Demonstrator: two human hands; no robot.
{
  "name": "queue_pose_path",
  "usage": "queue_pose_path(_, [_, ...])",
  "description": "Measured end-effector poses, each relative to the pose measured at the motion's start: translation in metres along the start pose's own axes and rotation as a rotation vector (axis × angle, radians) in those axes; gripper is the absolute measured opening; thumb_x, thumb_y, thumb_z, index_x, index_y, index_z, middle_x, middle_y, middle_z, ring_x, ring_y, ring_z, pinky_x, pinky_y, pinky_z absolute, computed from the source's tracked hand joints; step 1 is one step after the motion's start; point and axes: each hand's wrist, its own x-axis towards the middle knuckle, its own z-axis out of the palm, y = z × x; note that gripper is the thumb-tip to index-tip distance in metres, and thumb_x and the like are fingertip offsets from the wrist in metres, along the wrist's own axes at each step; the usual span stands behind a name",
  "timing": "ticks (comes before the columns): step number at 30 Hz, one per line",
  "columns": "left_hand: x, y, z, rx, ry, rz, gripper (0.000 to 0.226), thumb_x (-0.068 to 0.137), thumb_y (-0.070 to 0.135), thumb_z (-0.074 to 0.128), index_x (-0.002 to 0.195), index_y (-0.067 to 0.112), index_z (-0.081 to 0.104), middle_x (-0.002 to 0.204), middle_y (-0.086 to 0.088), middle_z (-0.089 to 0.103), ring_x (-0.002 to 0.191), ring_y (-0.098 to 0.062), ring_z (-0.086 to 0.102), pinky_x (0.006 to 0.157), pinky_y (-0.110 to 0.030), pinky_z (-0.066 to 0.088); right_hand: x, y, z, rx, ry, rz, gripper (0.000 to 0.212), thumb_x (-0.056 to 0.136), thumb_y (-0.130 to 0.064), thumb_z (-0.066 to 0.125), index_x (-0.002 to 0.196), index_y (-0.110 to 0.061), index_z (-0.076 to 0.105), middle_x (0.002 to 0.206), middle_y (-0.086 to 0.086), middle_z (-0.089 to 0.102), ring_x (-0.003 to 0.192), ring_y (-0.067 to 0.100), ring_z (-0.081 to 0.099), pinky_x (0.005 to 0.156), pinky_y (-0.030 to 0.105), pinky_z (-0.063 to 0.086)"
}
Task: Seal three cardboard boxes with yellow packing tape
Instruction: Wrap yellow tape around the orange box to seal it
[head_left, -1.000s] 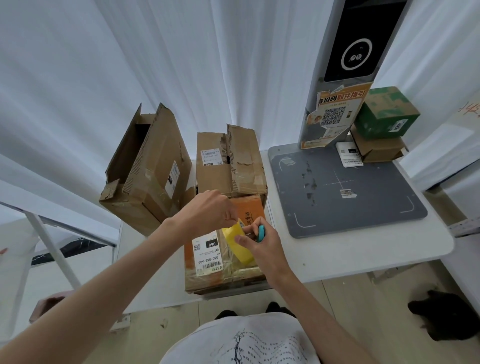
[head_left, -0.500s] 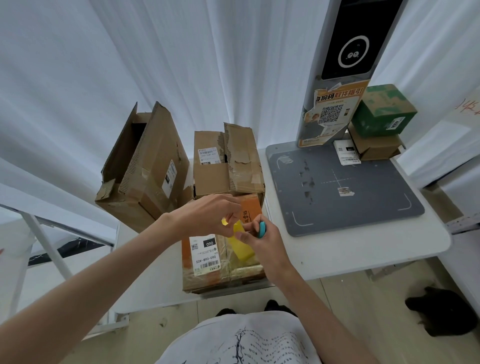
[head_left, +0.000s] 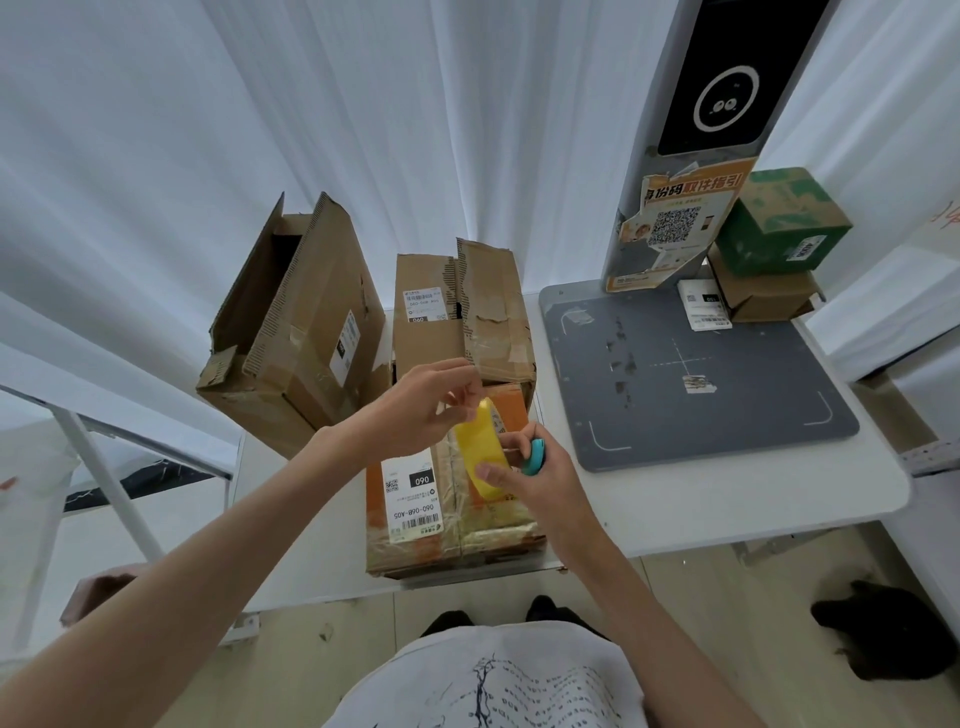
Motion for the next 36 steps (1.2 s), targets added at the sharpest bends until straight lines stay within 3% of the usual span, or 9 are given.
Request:
queue_pose_path(5, [-0.002, -0.004, 0.000, 0.056, 0.102, 0.015, 0.021, 0.097, 0.001, 0.061, 0.087, 0.016, 0.048, 0.087, 0.007, 0.055, 0.080, -0.018, 0.056, 0.072, -0.037, 0.054, 0.001, 0.004, 0.006, -0.104, -0.002, -0.026, 0.033, 0.087, -0.009, 0.077, 0.087, -0.011, 0.043, 0.090, -0.003, 0.064, 0.082, 0.007, 0.067, 0.071, 0.027, 0.060])
queue_pose_path(12, [-0.011, 0.010, -0.005, 0.111, -0.018, 0.045, 0.027, 0.100, 0.000, 0.048, 0.084, 0.020, 0.039, 0.086, 0.006, 0.048, 0.072, -0.013, 0.046, 0.063, -0.025, 0.043, 0.008, 0.007, 0.003, -0.136, 0.080, -0.036, 0.034, 0.091, -0.010, 0.073, 0.082, -0.013, 0.041, 0.078, -0.001, 0.056, 0.068, 0.004, 0.056, 0.066, 0.023, 0.055])
queue_pose_path(15, [-0.010, 0.018, -0.009, 0.046, -0.012, -0.001, 0.030, 0.097, -0.004, 0.052, 0.082, 0.020, 0.041, 0.086, 0.001, 0.052, 0.077, -0.020, 0.052, 0.067, -0.033, 0.050, 0.009, 0.009, 0.005, -0.161, 0.116, -0.044, 0.036, 0.090, -0.009, 0.074, 0.081, -0.013, 0.040, 0.072, -0.006, 0.051, 0.061, 0.001, 0.049, 0.063, 0.021, 0.050])
queue_pose_path(18, [-0.009, 0.028, -0.012, -0.013, -0.018, -0.072, 0.034, 0.097, -0.002, 0.056, 0.082, 0.025, 0.042, 0.087, 0.002, 0.057, 0.083, -0.022, 0.059, 0.071, -0.036, 0.054, 0.011, 0.007, 0.005, -0.177, 0.141, -0.074, 0.037, 0.089, -0.010, 0.075, 0.081, -0.013, 0.039, 0.075, 0.006, 0.048, 0.066, 0.011, 0.045, 0.065, 0.033, 0.050])
queue_pose_path(22, [-0.010, 0.035, -0.016, -0.118, 0.003, -0.144, 0.025, 0.097, 0.003, 0.059, 0.089, 0.022, 0.047, 0.088, 0.006, 0.060, 0.079, -0.006, 0.060, 0.067, -0.025, 0.049, 0.014, 0.000, 0.008, -0.181, 0.166, -0.106, 0.038, 0.088, -0.010, 0.076, 0.080, -0.013, 0.039, 0.076, 0.005, 0.048, 0.066, 0.011, 0.045, 0.066, 0.039, 0.053])
queue_pose_path(25, [-0.013, 0.037, -0.015, -0.197, -0.026, -0.173, 0.022, 0.094, 0.004, 0.065, 0.096, 0.018, 0.048, 0.089, 0.003, 0.060, 0.073, -0.002, 0.057, 0.065, -0.029, 0.052, 0.019, -0.002, 0.008, -0.190, 0.213, -0.112, 0.040, 0.087, -0.012, 0.077, 0.079, -0.015, 0.039, 0.078, 0.011, 0.049, 0.069, 0.017, 0.047, 0.069, 0.049, 0.055])
queue_pose_path(30, [-0.010, 0.027, -0.011, -0.455, 0.042, -0.276, 0.020, 0.094, 0.003, 0.067, 0.099, 0.013, 0.050, 0.093, -0.008, 0.059, 0.077, -0.025, 0.060, 0.070, -0.036, 0.055, 0.017, 0.003, 0.007, -0.229, 0.220, -0.189, 0.040, 0.088, -0.011, 0.076, 0.079, -0.016, 0.037, 0.074, -0.002, 0.045, 0.064, 0.003, 0.042, 0.061, 0.019, 0.046])
queue_pose_path(33, [-0.005, 0.021, -0.012, -0.625, 0.109, -0.391, 0.014, 0.097, 0.002, 0.062, 0.099, 0.008, 0.049, 0.090, -0.004, 0.060, 0.067, -0.009, 0.057, 0.055, -0.020, 0.046, 0.017, 0.006, 0.007, -0.235, 0.197, -0.235, 0.040, 0.089, -0.010, 0.075, 0.079, -0.016, 0.037, 0.075, -0.001, 0.047, 0.066, 0.005, 0.044, 0.061, 0.019, 0.046])
queue_pose_path(36, [0.003, 0.012, -0.010, -0.623, 0.144, -0.461, 0.015, 0.097, 0.004, 0.062, 0.098, 0.010, 0.049, 0.093, -0.007, 0.062, 0.067, -0.011, 0.057, 0.051, -0.020, 0.044, 0.018, 0.005, 0.007, -0.238, 0.182, -0.252, 0.039, 0.090, -0.013, 0.074, 0.078, -0.019, 0.038, 0.079, 0.004, 0.052, 0.068, 0.005, 0.049, 0.061, 0.020, 0.048])
